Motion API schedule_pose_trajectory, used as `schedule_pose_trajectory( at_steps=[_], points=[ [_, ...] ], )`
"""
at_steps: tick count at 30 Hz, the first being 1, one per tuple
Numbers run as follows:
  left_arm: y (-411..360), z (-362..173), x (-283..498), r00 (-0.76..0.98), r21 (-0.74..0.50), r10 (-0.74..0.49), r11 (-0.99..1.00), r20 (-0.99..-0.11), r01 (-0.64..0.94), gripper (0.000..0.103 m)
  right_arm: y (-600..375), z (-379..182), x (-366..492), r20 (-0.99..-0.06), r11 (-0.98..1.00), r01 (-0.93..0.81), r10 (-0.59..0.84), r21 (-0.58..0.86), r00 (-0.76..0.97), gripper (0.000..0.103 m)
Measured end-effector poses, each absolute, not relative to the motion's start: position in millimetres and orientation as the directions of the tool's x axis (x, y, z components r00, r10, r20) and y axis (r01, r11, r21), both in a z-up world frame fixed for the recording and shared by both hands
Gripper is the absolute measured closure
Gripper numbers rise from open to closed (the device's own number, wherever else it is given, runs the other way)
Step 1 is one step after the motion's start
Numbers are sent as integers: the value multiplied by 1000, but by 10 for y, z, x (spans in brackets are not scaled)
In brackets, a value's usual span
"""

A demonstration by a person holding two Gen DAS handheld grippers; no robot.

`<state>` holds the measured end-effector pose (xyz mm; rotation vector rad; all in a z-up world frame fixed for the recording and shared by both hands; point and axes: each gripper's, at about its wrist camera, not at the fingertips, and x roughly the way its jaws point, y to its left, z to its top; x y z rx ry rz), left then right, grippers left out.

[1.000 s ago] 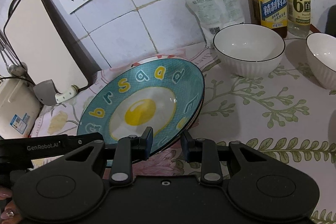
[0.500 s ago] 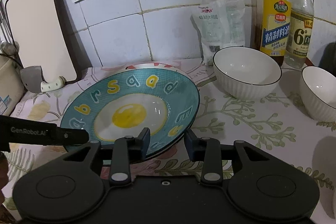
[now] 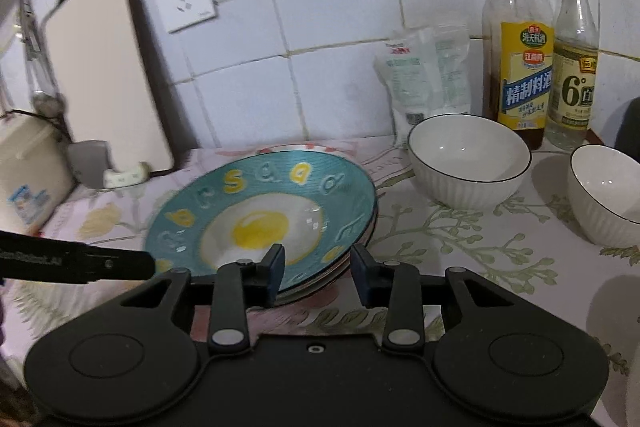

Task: Organize plates and bowls
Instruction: 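Lower the egg plate onto the bunny plate stack and open both grippers, then pull both grippers back from the stack and move toward the white bowls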

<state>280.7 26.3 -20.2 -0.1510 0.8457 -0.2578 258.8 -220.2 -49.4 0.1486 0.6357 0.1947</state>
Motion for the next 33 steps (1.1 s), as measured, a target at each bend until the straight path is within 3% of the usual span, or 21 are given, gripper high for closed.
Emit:
schedule_pose_trajectory(
  at_steps=[12,19,28,33],
  points=[
    [255,209,1988,696,-198,-317,948,-644,249,40,-2310,-26,1924,-537,964,-233,265,129,801,45],
    [234,386,1565,722,-170,-327,944,-610,284,30,-2346,225,1509,-494,953,-290,297,93,817,26],
    [154,488,1154,728,-127,-328,939,-601,318,23,-2500,363,1008,-472,936,-352,318,19,822,15],
    [2,450,995,730,-112,-339,933,-593,342,13,-2686,332,792,-465,934,-357,322,12,825,11]
  ],
)
